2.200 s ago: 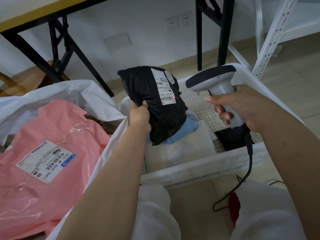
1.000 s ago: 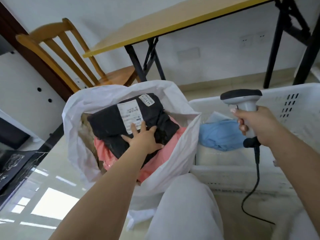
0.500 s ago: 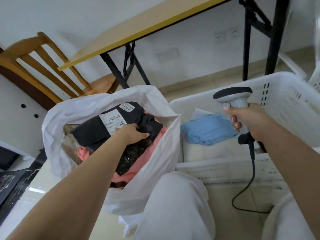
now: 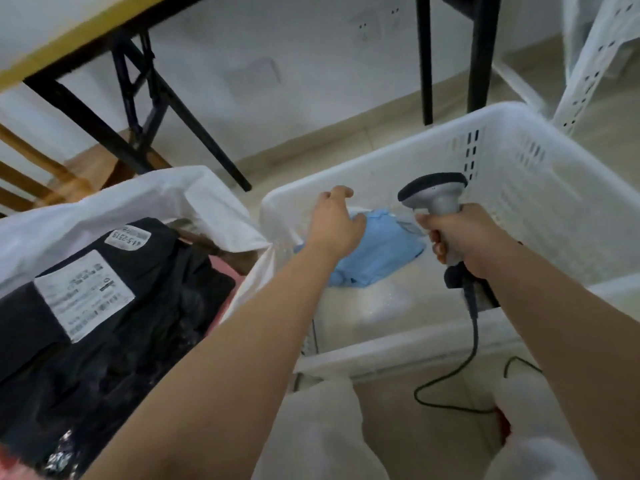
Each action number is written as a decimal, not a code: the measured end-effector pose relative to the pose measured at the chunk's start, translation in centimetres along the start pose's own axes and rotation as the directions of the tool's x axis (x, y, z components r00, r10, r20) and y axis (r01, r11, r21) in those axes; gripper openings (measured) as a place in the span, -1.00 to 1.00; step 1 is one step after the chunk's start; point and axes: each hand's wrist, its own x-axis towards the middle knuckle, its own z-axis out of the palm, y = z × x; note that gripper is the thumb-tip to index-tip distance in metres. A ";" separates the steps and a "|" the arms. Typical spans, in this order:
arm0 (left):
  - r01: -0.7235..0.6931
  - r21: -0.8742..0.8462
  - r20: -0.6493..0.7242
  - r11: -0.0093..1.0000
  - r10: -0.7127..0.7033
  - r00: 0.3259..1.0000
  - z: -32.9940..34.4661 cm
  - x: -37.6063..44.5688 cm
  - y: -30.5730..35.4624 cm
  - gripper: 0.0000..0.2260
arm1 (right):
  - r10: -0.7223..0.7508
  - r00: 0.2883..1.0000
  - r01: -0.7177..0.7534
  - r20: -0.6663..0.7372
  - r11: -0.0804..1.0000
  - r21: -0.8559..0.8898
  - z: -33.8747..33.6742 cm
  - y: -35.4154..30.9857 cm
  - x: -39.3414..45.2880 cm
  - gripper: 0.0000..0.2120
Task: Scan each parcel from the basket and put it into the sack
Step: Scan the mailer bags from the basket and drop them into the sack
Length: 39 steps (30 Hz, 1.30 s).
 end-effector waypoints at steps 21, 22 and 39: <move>-0.255 0.564 0.537 0.785 -0.115 0.836 19.1 6.4 -11.6 -0.54 | 0.241 0.967 -0.249 -0.087 0.964 -0.095 1.3 1.7 10.4 -0.84; -0.250 0.562 0.494 0.788 -0.077 0.866 18.7 6.6 -11.2 -0.55 | 0.237 0.967 -0.246 -0.095 0.965 -0.088 1.2 1.7 10.5 -0.84; 0.107 -0.199 -0.284 0.974 -0.162 0.945 6.0 4.0 -6.2 -0.55 | 0.084 0.986 -0.070 -0.145 0.993 0.099 -0.3 0.7 2.8 -0.78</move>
